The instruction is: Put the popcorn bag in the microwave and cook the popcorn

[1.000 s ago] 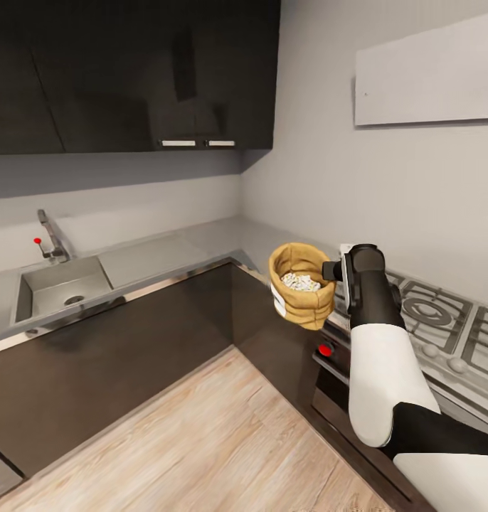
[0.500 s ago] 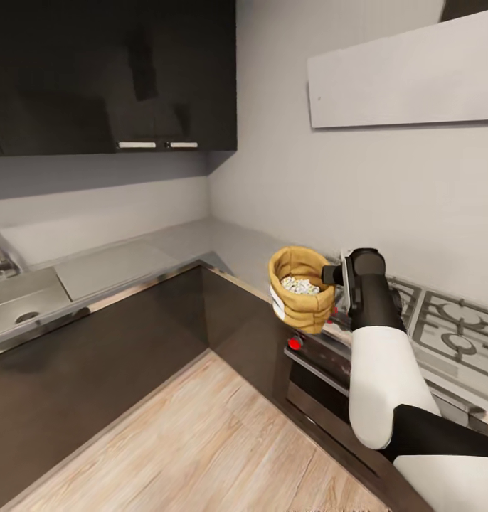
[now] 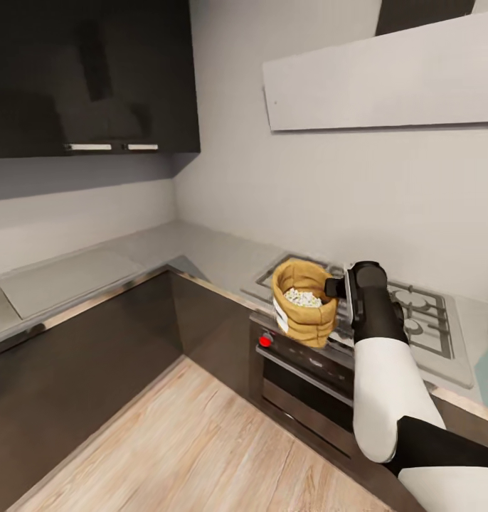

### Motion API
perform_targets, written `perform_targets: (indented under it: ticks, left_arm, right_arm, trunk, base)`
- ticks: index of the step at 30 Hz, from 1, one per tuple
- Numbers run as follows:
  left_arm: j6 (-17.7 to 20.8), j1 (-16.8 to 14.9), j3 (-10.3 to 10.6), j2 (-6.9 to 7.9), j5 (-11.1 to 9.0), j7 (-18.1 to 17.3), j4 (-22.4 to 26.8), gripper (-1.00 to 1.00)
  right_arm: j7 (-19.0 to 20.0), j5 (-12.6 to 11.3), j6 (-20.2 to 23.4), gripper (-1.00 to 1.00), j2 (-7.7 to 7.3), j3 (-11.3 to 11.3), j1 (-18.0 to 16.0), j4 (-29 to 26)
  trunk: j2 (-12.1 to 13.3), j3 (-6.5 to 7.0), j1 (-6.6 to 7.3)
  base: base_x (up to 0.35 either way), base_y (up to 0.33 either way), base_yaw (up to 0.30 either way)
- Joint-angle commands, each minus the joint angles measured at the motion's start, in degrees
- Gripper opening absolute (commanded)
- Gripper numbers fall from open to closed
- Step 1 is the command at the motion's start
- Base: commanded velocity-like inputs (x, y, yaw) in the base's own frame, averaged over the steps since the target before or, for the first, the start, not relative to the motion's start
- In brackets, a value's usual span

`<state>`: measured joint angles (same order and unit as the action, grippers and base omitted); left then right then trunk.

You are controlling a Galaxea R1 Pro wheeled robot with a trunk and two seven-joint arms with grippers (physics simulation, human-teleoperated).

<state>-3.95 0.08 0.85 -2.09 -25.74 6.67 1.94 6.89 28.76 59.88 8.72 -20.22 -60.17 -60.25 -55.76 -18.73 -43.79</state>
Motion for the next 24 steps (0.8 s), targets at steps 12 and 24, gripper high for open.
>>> perform_targets:
  ticks: [12, 24]
  left_arm:
    - [-0.09, 0.01, 0.11, -0.19, -0.28, 0.18, 0.0, 1.0]
    - [0.0, 0.01, 0.11, -0.61, -0.33, 0.18, -0.01, 1.0]
  right_arm:
    - [0.51, 0.59, 0.12, -1.0, 0.07, -0.17, 0.67, -0.04]
    - [0.58, 0.68, 0.12, -1.0, 0.07, -0.17, 1.81, -0.13]
  trunk:
    - [-0.05, 0.17, -0.01]
    - [-0.05, 0.17, -0.01]
  base:
    - [-0.233, 0.174, -0.222]
    - [-0.278, 0.204, -0.001]
